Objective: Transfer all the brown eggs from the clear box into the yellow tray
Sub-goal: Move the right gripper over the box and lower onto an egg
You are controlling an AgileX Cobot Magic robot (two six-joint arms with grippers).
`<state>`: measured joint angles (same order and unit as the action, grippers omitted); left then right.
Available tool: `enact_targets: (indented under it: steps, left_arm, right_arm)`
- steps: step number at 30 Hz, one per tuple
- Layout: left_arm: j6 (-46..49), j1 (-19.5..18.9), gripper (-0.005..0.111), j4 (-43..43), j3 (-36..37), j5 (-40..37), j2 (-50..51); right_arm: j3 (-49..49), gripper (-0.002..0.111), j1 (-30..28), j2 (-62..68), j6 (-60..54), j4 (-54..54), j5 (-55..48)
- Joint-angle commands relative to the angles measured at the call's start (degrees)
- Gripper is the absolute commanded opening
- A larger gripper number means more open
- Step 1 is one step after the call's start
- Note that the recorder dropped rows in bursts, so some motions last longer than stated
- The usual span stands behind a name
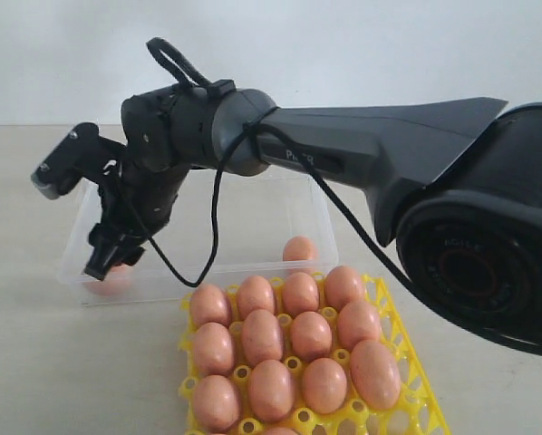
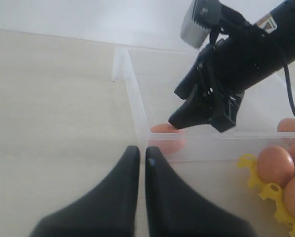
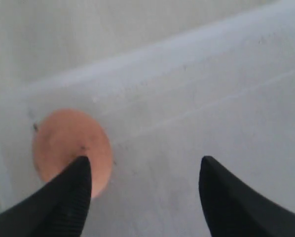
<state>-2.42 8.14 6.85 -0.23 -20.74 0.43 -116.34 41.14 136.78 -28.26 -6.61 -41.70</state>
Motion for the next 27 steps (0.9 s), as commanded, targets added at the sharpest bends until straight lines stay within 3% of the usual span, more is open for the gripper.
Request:
enact_targets:
  steps: [1,15,27]
  left_arm:
    - [0.2,0.1,0.004,-0.2,0.2,0.4,0.2]
    - [0.2,0.1,0.004,-0.2,0.2,0.4,0.2]
    - [0.2,0.1,0.004,-0.2,0.2,0.4,0.2]
  right_arm:
    - [-0.2,0.058,0.0,0.4,1.7,7.0,-3.5]
    - [-0.4,0.058,0.0,0.3,-4.4,-0.8,2.0]
    - [-12.9,0.056,0.0,-0.1,-7.5,-1.3,-12.6]
